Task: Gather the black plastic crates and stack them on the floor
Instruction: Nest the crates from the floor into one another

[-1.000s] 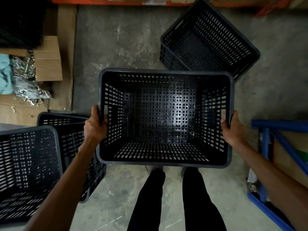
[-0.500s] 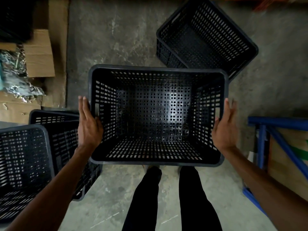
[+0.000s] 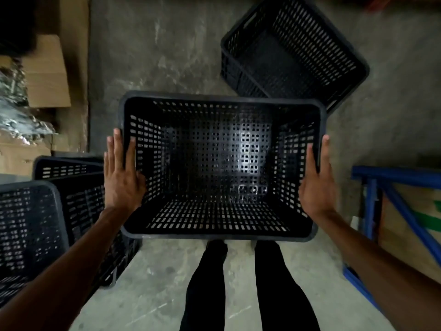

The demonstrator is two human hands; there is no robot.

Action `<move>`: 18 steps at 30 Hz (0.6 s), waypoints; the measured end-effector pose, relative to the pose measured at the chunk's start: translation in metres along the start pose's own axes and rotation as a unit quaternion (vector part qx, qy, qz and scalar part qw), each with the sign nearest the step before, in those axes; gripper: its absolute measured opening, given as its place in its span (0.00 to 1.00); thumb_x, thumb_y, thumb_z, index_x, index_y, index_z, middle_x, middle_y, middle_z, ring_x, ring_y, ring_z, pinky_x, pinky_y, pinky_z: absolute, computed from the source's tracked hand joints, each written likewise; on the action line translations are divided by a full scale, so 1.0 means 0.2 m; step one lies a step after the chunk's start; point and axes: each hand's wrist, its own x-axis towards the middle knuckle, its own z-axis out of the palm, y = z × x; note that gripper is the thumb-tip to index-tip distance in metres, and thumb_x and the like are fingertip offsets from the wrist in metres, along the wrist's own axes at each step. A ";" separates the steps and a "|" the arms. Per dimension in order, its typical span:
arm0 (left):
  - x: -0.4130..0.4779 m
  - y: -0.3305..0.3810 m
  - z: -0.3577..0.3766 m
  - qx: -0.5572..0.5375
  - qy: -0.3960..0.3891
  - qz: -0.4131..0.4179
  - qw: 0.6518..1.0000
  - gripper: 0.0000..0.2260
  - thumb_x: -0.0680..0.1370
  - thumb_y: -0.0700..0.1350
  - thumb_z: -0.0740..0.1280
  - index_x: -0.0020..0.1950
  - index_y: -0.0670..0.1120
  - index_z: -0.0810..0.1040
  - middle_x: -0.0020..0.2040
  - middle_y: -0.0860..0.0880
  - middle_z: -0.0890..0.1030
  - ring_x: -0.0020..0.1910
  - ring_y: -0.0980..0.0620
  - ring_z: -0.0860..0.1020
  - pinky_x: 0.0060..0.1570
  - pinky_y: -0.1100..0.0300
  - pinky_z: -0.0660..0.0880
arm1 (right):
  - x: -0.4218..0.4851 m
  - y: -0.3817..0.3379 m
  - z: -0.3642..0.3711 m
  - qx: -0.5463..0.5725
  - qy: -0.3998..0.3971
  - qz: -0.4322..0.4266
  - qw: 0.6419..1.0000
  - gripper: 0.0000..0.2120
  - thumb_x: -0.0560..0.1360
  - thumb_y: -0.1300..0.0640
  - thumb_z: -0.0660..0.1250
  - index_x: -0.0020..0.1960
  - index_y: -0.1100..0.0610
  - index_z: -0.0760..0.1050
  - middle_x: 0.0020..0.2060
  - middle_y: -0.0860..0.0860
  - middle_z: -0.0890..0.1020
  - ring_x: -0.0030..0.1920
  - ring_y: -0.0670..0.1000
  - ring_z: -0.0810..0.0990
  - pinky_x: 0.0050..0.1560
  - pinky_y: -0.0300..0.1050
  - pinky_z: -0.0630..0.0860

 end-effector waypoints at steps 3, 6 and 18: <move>-0.02 0.04 -0.08 0.016 -0.061 -0.018 0.998 0.44 0.67 0.37 0.69 0.80 0.45 0.53 0.80 0.43 0.37 0.80 0.40 0.42 0.75 0.39 0.53 | 0.00 0.00 -0.07 0.017 -0.056 -0.037 0.998 0.37 0.74 0.60 0.64 0.79 0.57 0.53 0.79 0.56 0.39 0.76 0.61 0.61 0.57 0.50 0.79; 0.00 0.14 -0.27 0.023 -0.169 -0.042 0.985 0.43 0.68 0.40 0.70 0.80 0.46 0.54 0.80 0.43 0.36 0.80 0.39 0.46 0.74 0.40 0.56 | 0.00 0.03 -0.23 0.012 -0.154 -0.044 0.987 0.37 0.76 0.50 0.64 0.80 0.55 0.52 0.79 0.54 0.35 0.75 0.59 0.64 0.57 0.51 0.79; 1.07 0.95 -0.75 0.008 -0.092 -0.093 0.991 0.16 0.74 0.51 0.65 0.59 0.47 0.79 0.55 0.38 0.82 0.55 0.37 0.80 0.54 0.49 0.76 | 0.62 0.33 -0.52 0.218 -0.123 0.205 0.946 0.23 0.79 0.49 0.57 0.73 0.54 0.66 0.60 0.58 0.81 0.58 0.62 0.80 0.56 0.51 0.76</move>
